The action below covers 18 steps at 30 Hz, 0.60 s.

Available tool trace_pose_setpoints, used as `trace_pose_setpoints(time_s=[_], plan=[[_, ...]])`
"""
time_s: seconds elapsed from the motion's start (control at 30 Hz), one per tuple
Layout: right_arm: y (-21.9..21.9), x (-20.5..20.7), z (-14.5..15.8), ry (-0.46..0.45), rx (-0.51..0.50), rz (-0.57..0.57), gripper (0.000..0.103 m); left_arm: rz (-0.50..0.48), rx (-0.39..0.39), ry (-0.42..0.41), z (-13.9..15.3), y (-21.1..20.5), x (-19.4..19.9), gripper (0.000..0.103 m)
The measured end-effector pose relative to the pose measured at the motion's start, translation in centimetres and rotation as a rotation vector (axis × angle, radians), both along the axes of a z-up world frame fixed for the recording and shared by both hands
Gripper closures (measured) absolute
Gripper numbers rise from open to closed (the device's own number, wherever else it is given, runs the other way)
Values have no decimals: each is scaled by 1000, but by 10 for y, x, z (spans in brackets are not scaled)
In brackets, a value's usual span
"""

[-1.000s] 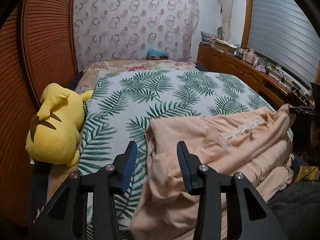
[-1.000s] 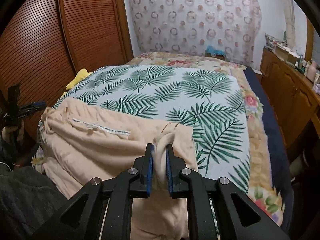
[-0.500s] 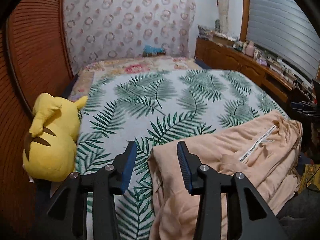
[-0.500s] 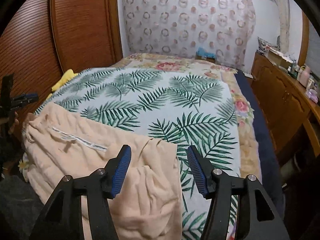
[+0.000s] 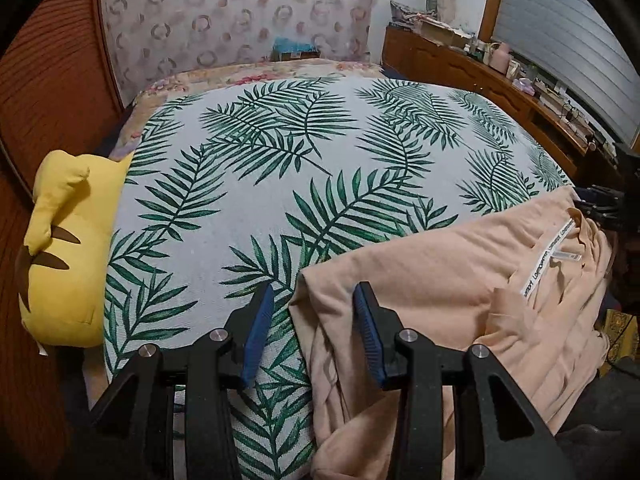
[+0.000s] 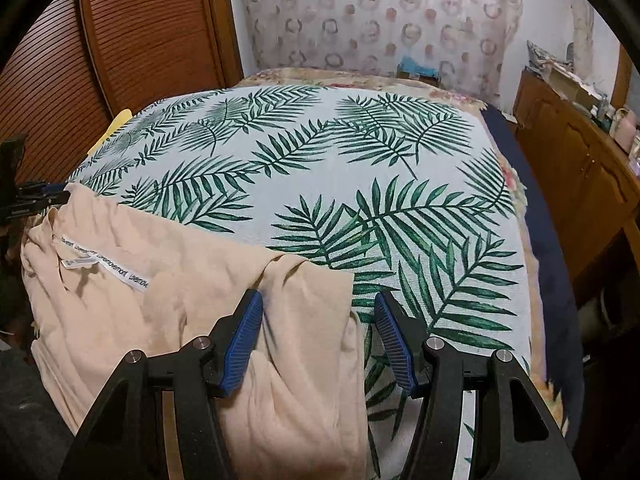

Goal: Fold small clothes

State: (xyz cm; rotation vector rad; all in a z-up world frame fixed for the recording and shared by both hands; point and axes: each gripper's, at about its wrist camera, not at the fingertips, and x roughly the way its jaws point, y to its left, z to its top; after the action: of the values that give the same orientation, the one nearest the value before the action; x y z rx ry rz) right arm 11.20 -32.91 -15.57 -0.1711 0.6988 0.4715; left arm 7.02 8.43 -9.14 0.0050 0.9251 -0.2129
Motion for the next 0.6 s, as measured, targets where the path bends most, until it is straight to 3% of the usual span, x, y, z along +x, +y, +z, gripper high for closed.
trace_pose_setpoints(time_s=[0.23, 0.27, 0.3, 0.43, 0.5, 0.57, 0.6], plan=[[0, 10, -7, -3, 7, 0, 43, 24, -47, -12, -1, 6, 1, 60], [1, 10, -8, -5, 5, -1, 43, 24, -47, -20, 0, 6, 0, 75], [1, 10, -8, -8, 4, -1, 43, 17, -54, -25, 1, 6, -1, 82], [-1, 10, -9, -12, 2, 2, 43, 6, -47, -43, 8, 2, -4, 84], [0, 9, -9, -13, 2, 2, 42, 17, -7, -41, 10, -1, -2, 70], [0, 9, -9, -15, 2, 1, 42, 32, 20, -36, 9, 1, 1, 19], [0, 8, -9, -16, 1, 1, 42, 47, 26, -32, 7, 3, 2, 18]])
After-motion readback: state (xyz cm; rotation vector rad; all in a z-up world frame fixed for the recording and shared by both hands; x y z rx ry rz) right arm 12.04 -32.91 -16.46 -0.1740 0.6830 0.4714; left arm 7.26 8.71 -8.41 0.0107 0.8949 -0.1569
